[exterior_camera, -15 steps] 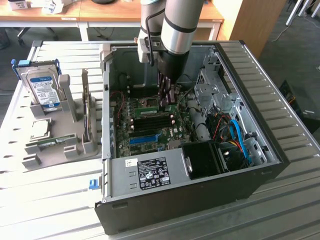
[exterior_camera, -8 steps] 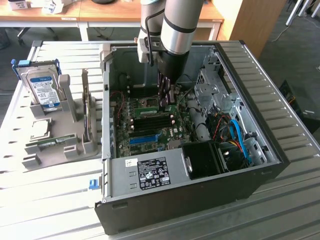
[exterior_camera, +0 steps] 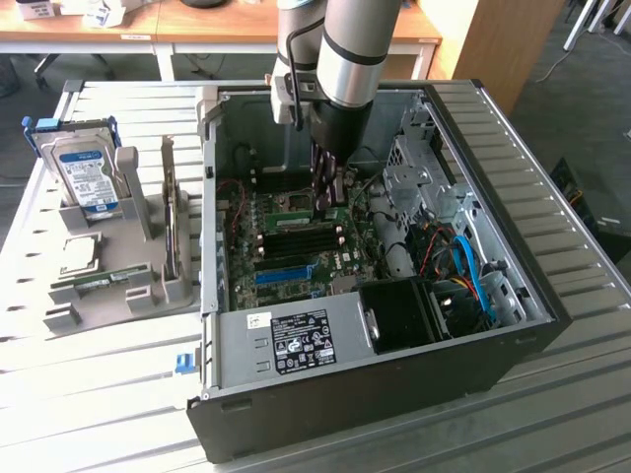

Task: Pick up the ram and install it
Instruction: 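Insert the ram into the slot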

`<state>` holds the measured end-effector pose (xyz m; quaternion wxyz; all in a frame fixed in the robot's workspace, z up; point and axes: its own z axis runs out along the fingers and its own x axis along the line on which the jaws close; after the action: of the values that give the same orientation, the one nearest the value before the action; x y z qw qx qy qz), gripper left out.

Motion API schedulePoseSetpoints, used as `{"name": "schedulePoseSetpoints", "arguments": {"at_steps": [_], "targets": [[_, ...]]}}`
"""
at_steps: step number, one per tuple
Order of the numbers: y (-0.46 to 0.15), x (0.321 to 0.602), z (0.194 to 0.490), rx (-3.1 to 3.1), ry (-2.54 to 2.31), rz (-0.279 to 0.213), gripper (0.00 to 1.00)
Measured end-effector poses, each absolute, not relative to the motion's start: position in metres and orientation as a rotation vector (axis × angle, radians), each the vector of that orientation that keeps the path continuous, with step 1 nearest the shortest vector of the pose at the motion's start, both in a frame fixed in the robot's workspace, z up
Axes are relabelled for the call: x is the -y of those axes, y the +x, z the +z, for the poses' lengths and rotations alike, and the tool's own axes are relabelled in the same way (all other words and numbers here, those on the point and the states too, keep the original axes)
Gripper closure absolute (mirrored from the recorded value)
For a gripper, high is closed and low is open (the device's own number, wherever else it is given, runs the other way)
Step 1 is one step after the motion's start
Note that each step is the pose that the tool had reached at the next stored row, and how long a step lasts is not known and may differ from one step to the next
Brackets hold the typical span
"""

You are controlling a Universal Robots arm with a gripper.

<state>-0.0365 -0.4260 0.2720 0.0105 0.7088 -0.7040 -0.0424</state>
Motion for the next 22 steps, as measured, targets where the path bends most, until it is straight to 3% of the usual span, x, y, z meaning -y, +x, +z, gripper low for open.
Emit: {"name": "schedulePoseSetpoints", "arguments": {"at_steps": [22], "targets": [[-0.0366, 0.4210, 0.2692, 2.195, 2.208, -0.124, 0.88]]}}
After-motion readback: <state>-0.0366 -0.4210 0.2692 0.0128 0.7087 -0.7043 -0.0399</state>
